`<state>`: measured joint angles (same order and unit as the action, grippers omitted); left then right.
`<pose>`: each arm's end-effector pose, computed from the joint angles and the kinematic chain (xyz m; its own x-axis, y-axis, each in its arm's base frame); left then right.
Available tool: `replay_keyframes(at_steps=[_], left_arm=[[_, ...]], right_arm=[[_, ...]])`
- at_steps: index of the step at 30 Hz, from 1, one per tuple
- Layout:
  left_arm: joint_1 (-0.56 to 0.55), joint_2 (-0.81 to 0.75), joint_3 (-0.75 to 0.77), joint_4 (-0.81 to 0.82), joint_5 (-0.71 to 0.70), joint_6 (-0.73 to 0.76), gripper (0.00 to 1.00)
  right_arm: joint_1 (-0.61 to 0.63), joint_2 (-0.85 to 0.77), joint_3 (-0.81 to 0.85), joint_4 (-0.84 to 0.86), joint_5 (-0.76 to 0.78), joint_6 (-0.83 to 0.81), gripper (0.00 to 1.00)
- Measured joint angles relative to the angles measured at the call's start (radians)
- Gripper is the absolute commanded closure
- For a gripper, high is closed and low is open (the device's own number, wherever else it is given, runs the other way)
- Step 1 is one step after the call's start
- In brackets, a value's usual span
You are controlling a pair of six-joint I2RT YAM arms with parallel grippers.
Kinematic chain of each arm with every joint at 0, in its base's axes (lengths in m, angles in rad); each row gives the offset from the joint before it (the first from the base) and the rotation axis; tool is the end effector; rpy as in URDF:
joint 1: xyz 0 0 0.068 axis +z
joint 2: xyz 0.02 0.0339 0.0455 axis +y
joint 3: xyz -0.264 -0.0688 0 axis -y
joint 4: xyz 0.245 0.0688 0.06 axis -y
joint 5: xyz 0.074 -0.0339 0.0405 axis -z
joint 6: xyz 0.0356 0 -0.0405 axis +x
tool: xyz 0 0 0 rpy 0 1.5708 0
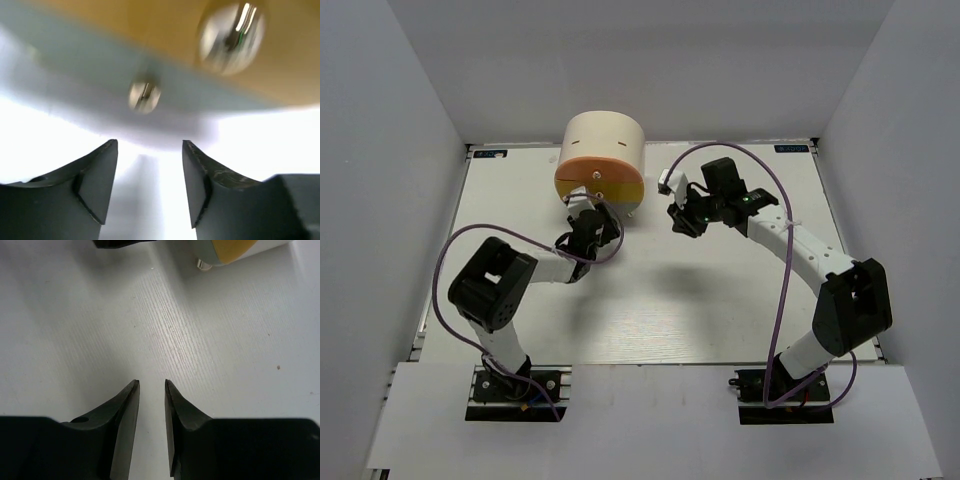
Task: Sort the stationery into containers
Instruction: Reset both arms
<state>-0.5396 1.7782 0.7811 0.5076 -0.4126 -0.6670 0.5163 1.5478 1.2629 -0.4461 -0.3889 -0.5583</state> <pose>0.3092 -0.1685 0.1485 -0.4203 -0.4089 -0.8101 -0.1183 0.9098 -0.3979 0.2938 0.1823 0.2948 -0.1204 -0.6320 -0.7656 -0.9032 0.3897 -0.1797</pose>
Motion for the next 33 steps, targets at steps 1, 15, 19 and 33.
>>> replay_keyframes(at_steps=[1, 15, 19, 33], left_arm=[[-0.001, -0.027, -0.036, -0.002, 0.018, 0.000, 0.35], [-0.002, -0.706, -0.277, -0.286, 0.214, 0.149, 0.00], [-0.002, -0.914, -0.282, -0.452, 0.211, 0.166, 0.00], [-0.002, -1.238, -0.285, -0.743, 0.179, 0.199, 0.00]], right_arm=[[0.000, -0.001, -0.003, 0.000, 0.000, 0.000, 0.65], [-0.014, -0.002, -0.035, 0.024, -0.003, 0.066, 0.10], [-0.032, -0.002, -0.050, 0.037, 0.013, 0.130, 0.10], [-0.065, -0.098, -0.140, 0.137, 0.273, 0.371, 0.10]])
